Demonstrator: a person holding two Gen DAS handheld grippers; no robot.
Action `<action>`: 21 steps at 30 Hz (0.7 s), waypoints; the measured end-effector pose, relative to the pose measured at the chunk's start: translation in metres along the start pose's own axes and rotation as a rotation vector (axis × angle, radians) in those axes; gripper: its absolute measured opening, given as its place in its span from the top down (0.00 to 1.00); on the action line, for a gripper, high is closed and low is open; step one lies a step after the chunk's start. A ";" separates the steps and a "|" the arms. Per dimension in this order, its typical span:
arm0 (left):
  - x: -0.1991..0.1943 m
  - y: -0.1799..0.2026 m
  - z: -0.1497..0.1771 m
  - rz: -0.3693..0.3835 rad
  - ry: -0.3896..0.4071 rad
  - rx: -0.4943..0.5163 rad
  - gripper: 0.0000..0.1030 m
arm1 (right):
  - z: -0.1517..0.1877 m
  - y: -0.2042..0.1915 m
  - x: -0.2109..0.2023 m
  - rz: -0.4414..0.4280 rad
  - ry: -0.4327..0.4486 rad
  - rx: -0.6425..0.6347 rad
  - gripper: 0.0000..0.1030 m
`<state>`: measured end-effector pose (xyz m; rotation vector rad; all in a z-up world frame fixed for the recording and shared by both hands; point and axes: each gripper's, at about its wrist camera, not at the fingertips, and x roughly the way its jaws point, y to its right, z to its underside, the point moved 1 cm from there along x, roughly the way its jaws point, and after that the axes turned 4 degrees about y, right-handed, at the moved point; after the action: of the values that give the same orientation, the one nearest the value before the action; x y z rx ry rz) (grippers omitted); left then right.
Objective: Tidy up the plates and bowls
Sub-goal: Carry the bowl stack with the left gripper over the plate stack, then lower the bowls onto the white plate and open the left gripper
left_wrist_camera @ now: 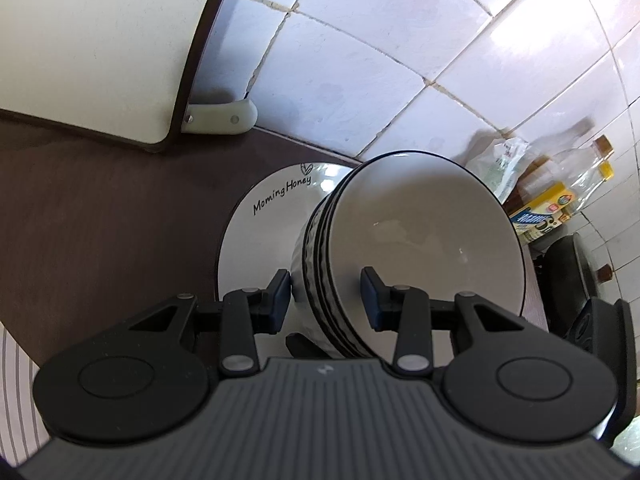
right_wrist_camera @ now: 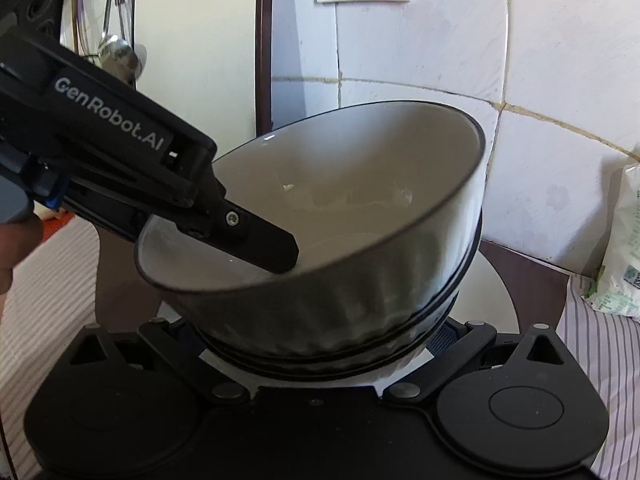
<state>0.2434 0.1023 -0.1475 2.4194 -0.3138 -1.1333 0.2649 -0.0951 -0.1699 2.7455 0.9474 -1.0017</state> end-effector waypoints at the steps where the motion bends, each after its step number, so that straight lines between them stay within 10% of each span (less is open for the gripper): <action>1: -0.001 0.002 0.001 -0.006 0.006 0.011 0.65 | 0.001 -0.001 0.001 0.007 -0.006 -0.014 0.00; 21: -0.009 0.025 0.009 -0.117 0.041 0.076 0.61 | 0.012 -0.028 -0.029 0.133 -0.070 -0.089 0.00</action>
<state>0.2303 0.0815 -0.1339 2.5535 -0.2086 -1.1390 0.2248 -0.0911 -0.1576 2.6422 0.7686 -1.0000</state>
